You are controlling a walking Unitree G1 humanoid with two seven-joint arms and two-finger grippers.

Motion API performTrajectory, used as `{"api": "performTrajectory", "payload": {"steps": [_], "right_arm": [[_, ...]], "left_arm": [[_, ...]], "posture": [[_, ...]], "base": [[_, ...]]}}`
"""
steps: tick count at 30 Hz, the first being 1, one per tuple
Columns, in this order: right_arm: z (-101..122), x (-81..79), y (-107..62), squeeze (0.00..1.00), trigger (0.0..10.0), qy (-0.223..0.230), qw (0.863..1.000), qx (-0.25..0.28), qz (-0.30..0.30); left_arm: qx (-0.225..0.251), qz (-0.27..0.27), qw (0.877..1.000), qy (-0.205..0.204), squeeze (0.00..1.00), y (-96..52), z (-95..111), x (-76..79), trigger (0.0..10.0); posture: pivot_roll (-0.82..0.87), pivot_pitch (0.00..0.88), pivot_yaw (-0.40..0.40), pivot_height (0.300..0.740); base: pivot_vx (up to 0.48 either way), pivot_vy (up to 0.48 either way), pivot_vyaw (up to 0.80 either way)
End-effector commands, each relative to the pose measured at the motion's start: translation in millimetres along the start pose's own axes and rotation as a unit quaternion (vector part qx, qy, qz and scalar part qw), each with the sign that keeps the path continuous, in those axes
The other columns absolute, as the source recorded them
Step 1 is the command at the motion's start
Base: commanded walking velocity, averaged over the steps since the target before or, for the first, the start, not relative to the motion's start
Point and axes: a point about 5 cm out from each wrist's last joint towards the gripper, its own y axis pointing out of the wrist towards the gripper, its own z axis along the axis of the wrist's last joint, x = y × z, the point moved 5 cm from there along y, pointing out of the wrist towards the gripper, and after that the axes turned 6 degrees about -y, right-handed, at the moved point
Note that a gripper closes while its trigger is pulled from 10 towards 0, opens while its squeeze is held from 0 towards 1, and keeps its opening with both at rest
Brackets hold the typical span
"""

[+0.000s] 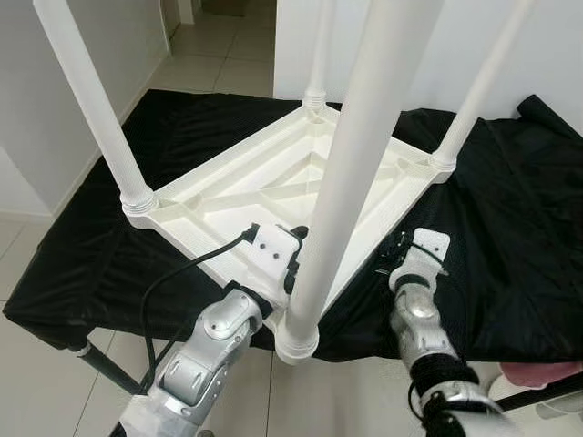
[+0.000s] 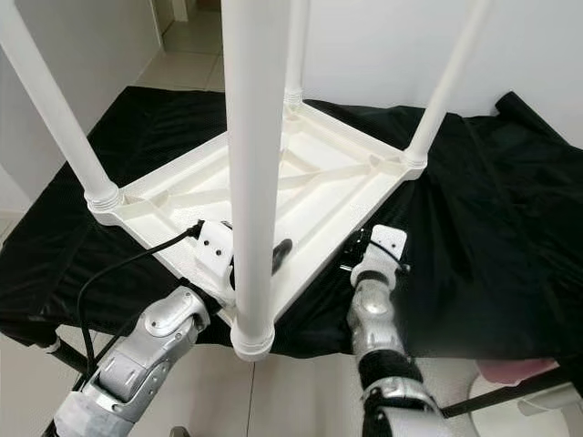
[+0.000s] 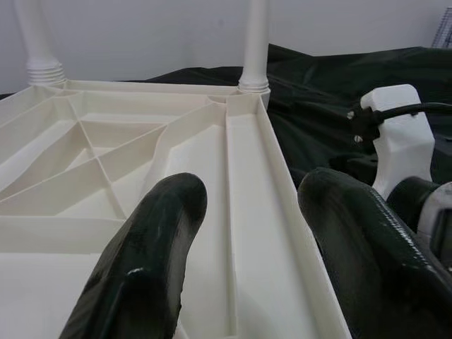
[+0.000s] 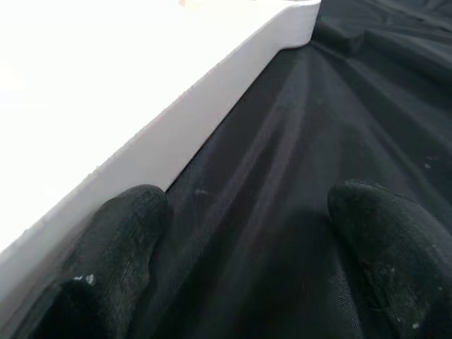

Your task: Building children table

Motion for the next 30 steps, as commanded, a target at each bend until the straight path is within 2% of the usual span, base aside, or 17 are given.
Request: {"api": "performTrajectory", "payload": {"steps": [1,5,8,9,11,12,14,15,17,20,23,26,30], "right_arm": [[-4.2,-4.3,1.5,0.00,10.0,-0.004,1.000,-0.011,0.019],[-3.5,-5.7,3.0,0.00,10.0,-0.006,1.000,-0.011,0.027],[8.6,-23.4,9.0,0.00,10.0,-0.019,0.994,0.014,0.111],[8.6,-23.4,9.0,0.00,10.0,-0.019,0.994,0.014,0.111],[13.8,-38.4,10.4,0.00,10.0,-0.017,0.987,0.018,0.159],[13.8,-38.4,10.4,0.00,10.0,-0.017,0.987,0.018,0.159],[18.6,-51.9,10.8,0.00,10.0,-0.018,0.981,0.020,0.194],[18.6,-51.9,10.8,0.00,10.0,-0.018,0.981,0.020,0.194],[23.8,-67.6,11.1,0.00,10.0,-0.027,0.973,0.020,0.227],[26.3,-74.8,11.0,0.00,10.0,-0.032,0.970,0.019,0.240],[33.1,-91.6,11.2,0.00,10.0,-0.042,0.963,0.015,0.267],[33.8,-91.7,12.6,0.00,10.0,-0.042,0.964,0.012,0.263],[35.9,-80.0,18.2,0.00,10.0,-0.039,0.972,0.016,0.230]], "left_arm": [[-0.004,-0.111,0.994,-0.001,0.00,0.2,1.2,31.4,10.0],[-0.004,-0.113,0.994,-0.001,0.00,0.3,1.0,32.5,10.0],[-0.006,-0.131,0.991,-0.006,0.00,3.2,0.6,40.3,10.0],[-0.006,-0.131,0.991,-0.006,0.00,3.2,0.6,40.3,10.0],[-0.007,-0.141,0.990,-0.010,0.00,5.7,1.0,45.1,10.0],[-0.007,-0.141,0.990,-0.010,0.00,5.7,1.0,45.1,10.0],[-0.006,-0.146,0.989,-0.012,0.00,8.2,2.1,48.3,10.0],[-0.006,-0.146,0.989,-0.012,0.00,8.2,2.1,48.3,10.0],[-0.001,-0.150,0.989,-0.015,0.00,11.1,4.5,51.4,10.0],[0.001,-0.152,0.988,-0.017,0.00,12.4,5.7,53.0,10.0],[0.006,-0.155,0.988,-0.023,0.00,15.9,8.6,57.3,10.0],[0.007,-0.156,0.987,-0.024,0.00,16.9,9.3,58.4,10.0],[0.008,-0.157,0.987,-0.019,0.00,18.3,10.1,58.9,10.0]], "posture": [[0.03,0.066,-0.012,0.740],[0.03,0.066,-0.012,0.740],[0.03,0.067,-0.003,0.740],[0.03,0.067,-0.003,0.740],[0.03,0.073,0.004,0.740],[0.03,0.073,0.004,0.740],[0.02,0.073,0.011,0.740],[0.02,0.073,0.011,0.740],[0.02,0.071,0.019,0.740],[0.02,0.071,0.019,0.740],[0.02,0.071,0.029,0.740],[0.02,0.071,0.029,0.740],[0.03,0.072,0.026,0.740]], "base": [[0.000,0.000,0.00],[0.000,0.000,0.00],[0.000,0.000,0.00],[0.000,0.000,0.00],[0.000,0.000,0.00],[0.000,0.000,0.00],[0.000,0.000,0.00],[0.000,0.000,0.00],[0.000,0.000,0.00],[0.000,0.000,0.00],[0.000,0.000,0.00],[0.000,0.000,0.00],[0.000,0.000,0.00]]}}
